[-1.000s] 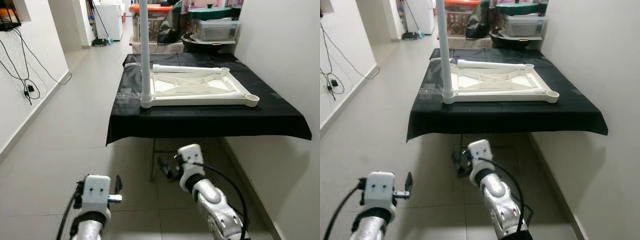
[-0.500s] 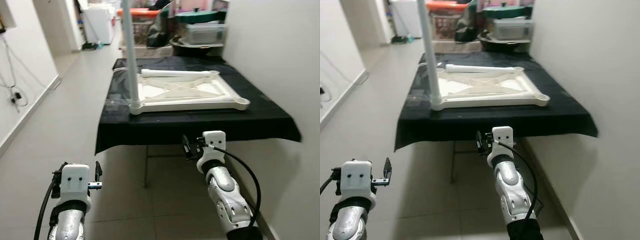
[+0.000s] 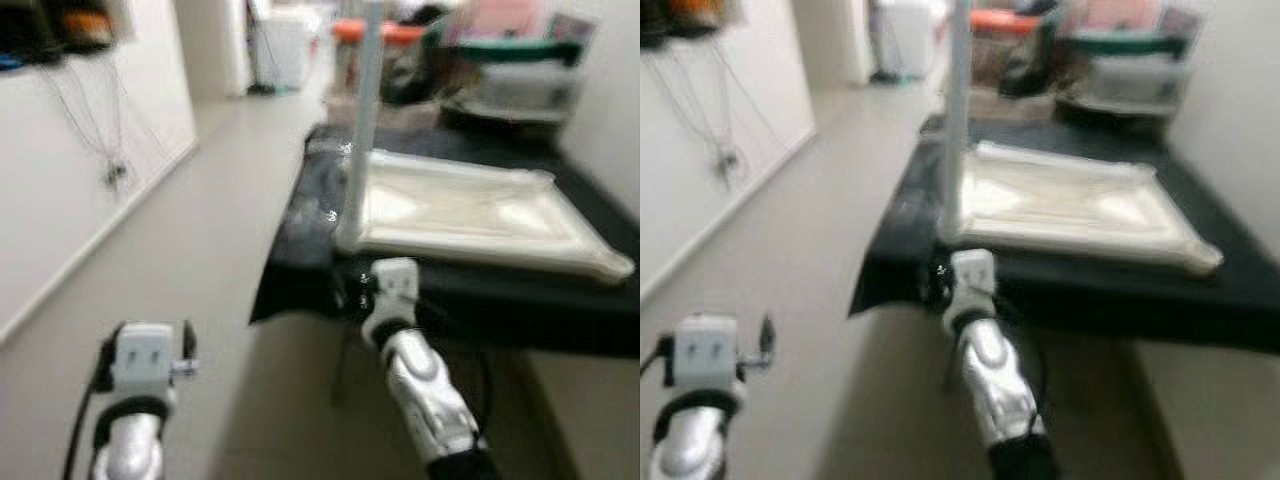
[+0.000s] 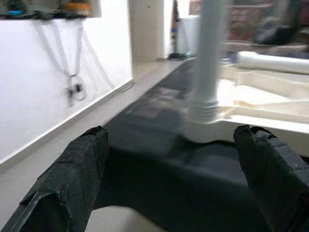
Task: Building children table
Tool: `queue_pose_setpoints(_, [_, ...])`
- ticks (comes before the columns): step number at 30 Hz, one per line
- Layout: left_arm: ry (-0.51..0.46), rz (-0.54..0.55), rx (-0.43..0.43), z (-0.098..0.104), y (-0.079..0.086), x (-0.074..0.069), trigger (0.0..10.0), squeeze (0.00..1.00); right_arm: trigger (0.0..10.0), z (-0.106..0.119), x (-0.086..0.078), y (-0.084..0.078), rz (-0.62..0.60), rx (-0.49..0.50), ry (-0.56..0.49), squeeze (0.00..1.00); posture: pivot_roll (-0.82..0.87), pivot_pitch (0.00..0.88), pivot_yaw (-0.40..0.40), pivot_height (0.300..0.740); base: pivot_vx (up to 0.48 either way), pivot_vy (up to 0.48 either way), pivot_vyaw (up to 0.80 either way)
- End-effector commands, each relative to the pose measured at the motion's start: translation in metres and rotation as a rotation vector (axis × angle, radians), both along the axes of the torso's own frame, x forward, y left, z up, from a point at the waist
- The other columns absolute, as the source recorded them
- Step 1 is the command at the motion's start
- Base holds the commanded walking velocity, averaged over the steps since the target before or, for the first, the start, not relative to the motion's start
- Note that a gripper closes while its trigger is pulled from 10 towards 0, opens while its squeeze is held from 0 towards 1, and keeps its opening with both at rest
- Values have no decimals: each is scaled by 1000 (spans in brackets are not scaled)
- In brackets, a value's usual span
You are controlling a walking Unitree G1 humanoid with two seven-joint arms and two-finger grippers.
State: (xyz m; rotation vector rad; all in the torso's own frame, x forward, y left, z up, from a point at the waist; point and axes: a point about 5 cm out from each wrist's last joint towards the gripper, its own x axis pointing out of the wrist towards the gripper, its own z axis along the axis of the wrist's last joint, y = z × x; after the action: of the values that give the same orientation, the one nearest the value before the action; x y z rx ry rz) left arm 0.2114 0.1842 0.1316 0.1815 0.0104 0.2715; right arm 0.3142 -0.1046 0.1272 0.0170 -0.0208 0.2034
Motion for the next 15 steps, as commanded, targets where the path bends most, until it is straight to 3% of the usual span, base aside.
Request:
queue_pose_setpoints(1, [1,-21,-1,0,-6,1,10000,0,10000,-6,-1,-12,-37,-11,17,0,91,0,-23,740,319,0,0])
queue_pose_setpoints(12, [11,-31,-5,-1,-7,0,10000,0,10000,-3,-1,-12,-53,-15,-10,0,91,0,-23,740,319,0,0])
queue_pose_setpoints(15, [10,-28,-8,-1,-7,0,10000,0,10000,0,-1,-19,-114,-23,-26,0,94,0,-25,740,317,0,-206])
